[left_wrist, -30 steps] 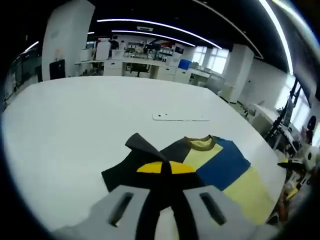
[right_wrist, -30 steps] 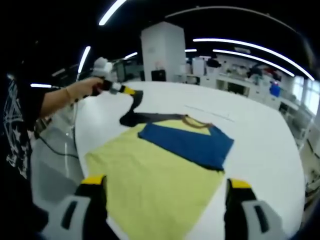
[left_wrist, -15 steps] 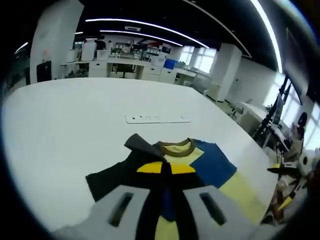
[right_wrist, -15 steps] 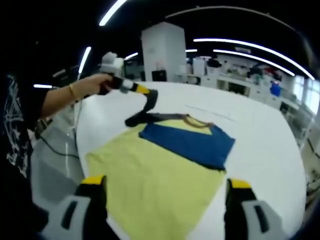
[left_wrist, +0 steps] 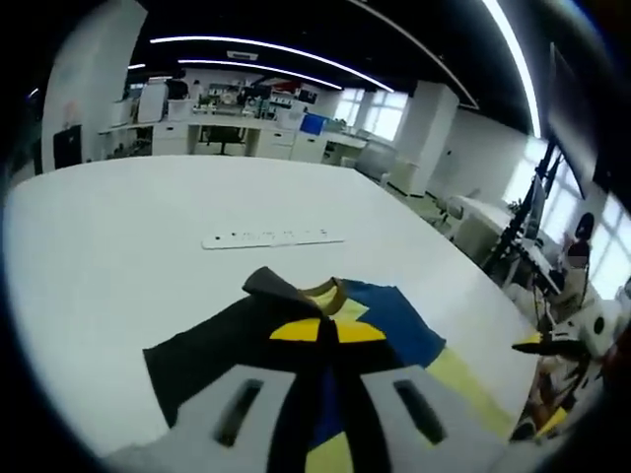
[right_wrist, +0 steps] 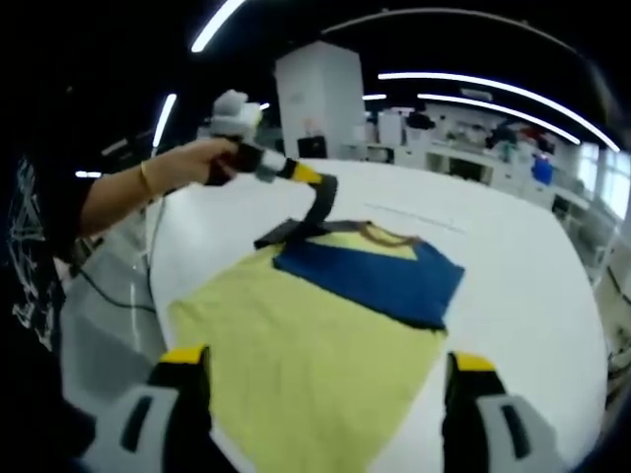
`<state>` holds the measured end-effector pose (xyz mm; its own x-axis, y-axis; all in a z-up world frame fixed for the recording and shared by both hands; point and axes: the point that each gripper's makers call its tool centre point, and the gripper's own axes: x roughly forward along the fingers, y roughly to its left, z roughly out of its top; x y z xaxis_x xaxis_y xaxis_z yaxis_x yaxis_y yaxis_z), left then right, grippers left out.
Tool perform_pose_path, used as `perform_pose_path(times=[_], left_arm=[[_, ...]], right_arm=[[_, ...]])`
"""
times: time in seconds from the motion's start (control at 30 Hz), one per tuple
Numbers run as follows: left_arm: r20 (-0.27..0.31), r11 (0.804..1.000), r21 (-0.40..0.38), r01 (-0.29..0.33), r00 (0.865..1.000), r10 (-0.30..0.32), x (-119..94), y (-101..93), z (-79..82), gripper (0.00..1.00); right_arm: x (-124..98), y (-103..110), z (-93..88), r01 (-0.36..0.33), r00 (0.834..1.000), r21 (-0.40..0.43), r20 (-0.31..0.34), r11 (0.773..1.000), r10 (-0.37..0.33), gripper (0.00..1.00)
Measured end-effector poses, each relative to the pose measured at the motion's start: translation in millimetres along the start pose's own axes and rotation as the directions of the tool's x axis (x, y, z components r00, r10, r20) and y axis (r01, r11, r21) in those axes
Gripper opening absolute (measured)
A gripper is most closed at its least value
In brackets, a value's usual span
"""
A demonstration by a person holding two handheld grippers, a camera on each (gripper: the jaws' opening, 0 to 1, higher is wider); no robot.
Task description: Fold the garment on the visible template until the final outline fits inside the template.
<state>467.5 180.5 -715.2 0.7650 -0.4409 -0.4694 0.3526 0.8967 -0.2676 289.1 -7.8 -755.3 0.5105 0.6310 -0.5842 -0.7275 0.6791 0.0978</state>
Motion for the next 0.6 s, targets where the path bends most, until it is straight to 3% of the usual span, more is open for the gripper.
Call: perform_pose_path(times=[0.6], left_arm=[[0.015,0.991,0.023,0.133,0.991,-0.133,38.3,-68.1,-13.6,0.0]], right_arm=[[-0.4,-17.6,-18.6,0.036,0.999,0.076,0.002,0.996,-0.036,0.99]])
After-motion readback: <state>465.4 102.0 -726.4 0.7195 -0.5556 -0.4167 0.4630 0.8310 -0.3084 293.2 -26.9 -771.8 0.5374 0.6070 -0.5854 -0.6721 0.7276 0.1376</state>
